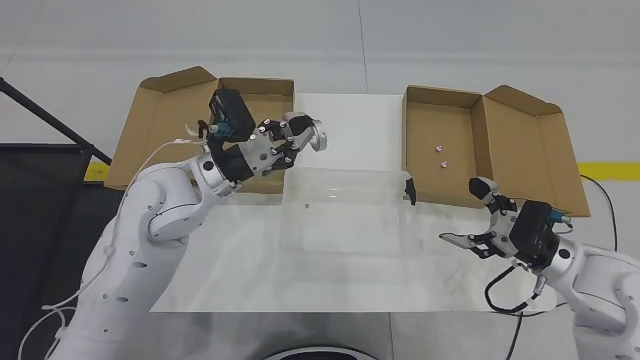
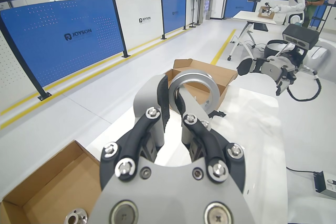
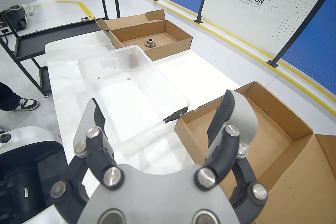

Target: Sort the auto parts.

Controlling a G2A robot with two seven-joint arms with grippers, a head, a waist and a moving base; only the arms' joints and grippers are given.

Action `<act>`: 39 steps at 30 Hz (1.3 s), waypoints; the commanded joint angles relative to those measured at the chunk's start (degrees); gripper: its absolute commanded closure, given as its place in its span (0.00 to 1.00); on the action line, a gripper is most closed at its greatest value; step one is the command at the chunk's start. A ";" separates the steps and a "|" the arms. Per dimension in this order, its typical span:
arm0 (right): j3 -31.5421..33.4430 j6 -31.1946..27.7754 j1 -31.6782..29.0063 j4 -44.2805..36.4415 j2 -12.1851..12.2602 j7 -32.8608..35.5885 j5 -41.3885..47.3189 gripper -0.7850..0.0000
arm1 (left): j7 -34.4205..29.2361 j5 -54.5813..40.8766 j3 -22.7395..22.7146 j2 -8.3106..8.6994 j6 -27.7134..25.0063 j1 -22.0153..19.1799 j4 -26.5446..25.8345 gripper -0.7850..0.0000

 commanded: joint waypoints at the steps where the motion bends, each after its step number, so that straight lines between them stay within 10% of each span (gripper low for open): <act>1: 0.00 0.00 0.00 0.00 0.00 0.00 0.00 0.00 | -0.89 1.13 0.33 -0.03 1.65 0.36 -0.45 1.00; 17: 0.00 0.00 0.00 0.00 0.00 0.00 0.00 0.00 | -17.40 -0.31 -5.61 0.15 23.58 0.19 2.69 1.00; 29: 0.00 0.00 0.00 0.00 0.00 0.00 0.00 0.00 | -32.82 -1.74 -8.78 1.07 24.04 -2.77 12.65 1.00; 39: 0.00 0.00 0.00 0.00 0.00 0.00 0.00 0.00 | -39.86 1.02 1.92 -0.25 21.89 -12.67 25.73 1.00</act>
